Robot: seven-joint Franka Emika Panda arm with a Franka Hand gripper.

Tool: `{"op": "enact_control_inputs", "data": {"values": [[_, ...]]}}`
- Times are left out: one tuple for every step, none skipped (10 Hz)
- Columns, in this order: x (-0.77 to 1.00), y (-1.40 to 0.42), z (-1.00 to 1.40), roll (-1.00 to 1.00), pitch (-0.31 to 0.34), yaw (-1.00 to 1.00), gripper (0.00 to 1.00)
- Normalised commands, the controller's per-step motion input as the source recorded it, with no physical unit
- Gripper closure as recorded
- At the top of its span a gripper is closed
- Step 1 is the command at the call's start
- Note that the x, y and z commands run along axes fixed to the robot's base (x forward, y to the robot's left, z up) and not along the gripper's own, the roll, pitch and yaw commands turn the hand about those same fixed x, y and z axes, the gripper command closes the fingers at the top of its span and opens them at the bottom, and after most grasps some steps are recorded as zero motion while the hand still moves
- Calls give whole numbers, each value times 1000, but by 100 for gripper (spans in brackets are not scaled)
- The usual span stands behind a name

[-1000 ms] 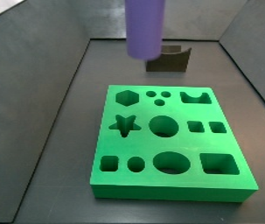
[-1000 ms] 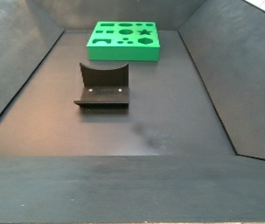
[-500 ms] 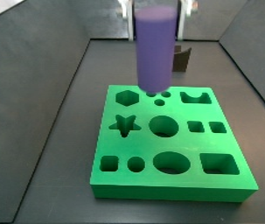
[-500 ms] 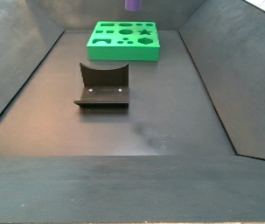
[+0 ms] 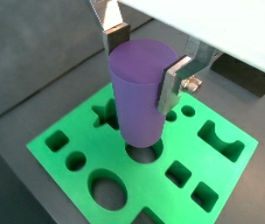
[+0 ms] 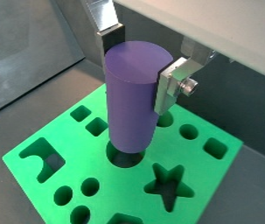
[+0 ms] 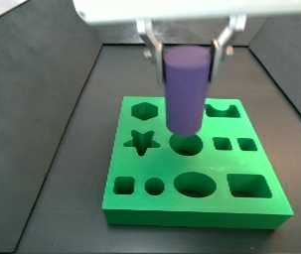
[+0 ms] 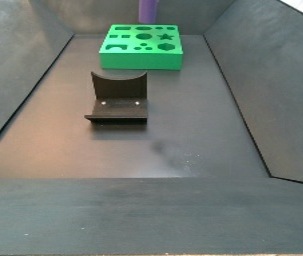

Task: Pick up the round object. Move up. Move to above the board. Insert the round object.
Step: Insert the round object.

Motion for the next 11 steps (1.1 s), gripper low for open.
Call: {"op": "enact_control_inputs", "data": {"values": [[557,-37,-389,133,-116,140,100],[491,-34,-406,139,-124,134,100],[0,3,0,-16,-80,-43,100],[0,0,-31,9,0,0,100],[0,0,-186,57,0,74,100],[0,23,-246,90,0,86,100],[0,17,-266,84,-6,60,100],[0,0,-257,54,-19,37,100],[0,0,-274,56,-29,40,100],[0,0,-300,61,-34,37,100],[0,0,-329,79,-31,46,100]]}}
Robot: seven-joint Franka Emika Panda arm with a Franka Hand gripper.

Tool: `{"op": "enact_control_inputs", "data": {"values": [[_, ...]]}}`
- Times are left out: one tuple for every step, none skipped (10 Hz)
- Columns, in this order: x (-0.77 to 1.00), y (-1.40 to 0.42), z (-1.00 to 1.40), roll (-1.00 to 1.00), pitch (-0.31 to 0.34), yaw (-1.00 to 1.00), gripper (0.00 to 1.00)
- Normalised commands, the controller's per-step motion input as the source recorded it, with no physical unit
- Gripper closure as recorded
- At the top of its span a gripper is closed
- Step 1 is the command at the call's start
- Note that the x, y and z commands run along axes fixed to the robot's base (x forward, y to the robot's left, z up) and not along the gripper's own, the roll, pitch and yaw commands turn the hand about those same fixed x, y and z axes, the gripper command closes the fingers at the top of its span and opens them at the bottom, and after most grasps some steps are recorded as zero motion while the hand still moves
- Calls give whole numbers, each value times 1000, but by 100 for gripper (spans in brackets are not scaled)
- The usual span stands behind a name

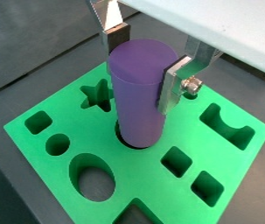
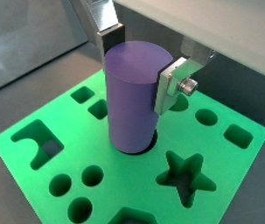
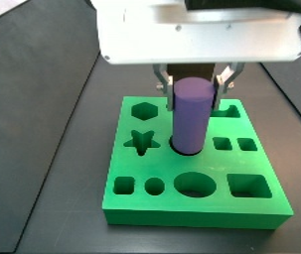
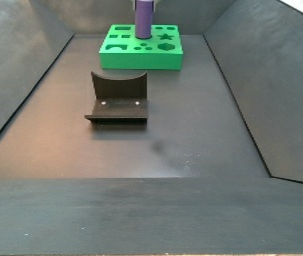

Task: Pick up the round object. Move up. Move to above the board. Insert the round object.
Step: Insert the round object.

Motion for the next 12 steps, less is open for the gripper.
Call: {"op": "enact_control_inputs", "data": {"values": [[0,0,-371,64,-40,20,100],[0,-60,-423,19,-80,0,100],[0,-111,-454,23,-97,0,100],[3,-126,-480,51,-80,0,100],[0,-126,-600,127,-14,0,100],[26,-114,-637,174,0,0,100],[66,-71,-740,197,0,34,100],[197,-14,-800,187,0,117,100],[246,0,-857,180,0,140,100],[263,0,-871,189,0,149,100],[217,0,-777,214,0,146,100],[-197,0,-54,6,-156,0,100]]}}
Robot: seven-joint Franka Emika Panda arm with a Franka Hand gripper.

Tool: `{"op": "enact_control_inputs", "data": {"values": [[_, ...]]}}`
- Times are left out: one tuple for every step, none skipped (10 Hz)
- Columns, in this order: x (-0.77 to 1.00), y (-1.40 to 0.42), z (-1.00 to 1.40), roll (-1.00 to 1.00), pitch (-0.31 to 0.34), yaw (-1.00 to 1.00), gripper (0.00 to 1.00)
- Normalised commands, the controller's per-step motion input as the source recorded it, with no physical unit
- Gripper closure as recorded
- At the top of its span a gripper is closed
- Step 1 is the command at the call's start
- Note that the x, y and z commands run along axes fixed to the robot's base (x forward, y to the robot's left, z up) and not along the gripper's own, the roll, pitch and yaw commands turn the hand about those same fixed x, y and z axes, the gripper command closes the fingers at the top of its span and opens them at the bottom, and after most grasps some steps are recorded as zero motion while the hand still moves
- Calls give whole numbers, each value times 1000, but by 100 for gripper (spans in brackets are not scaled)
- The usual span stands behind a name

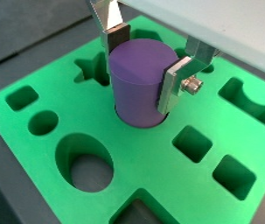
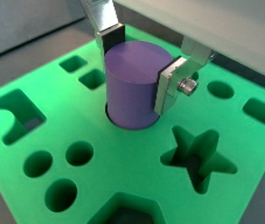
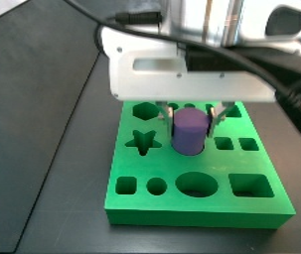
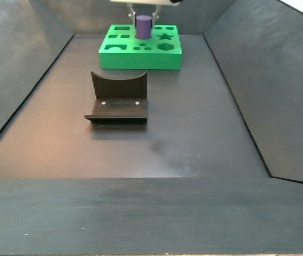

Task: Pick up the round object. Move up. Move to above the board. Insert the round object.
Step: Insert the round object.

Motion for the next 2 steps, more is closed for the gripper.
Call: {"op": "enact_control_inputs", "data": {"values": [[6,0,0,0,14,0,100],[0,0,0,0,0,0,100]]}}
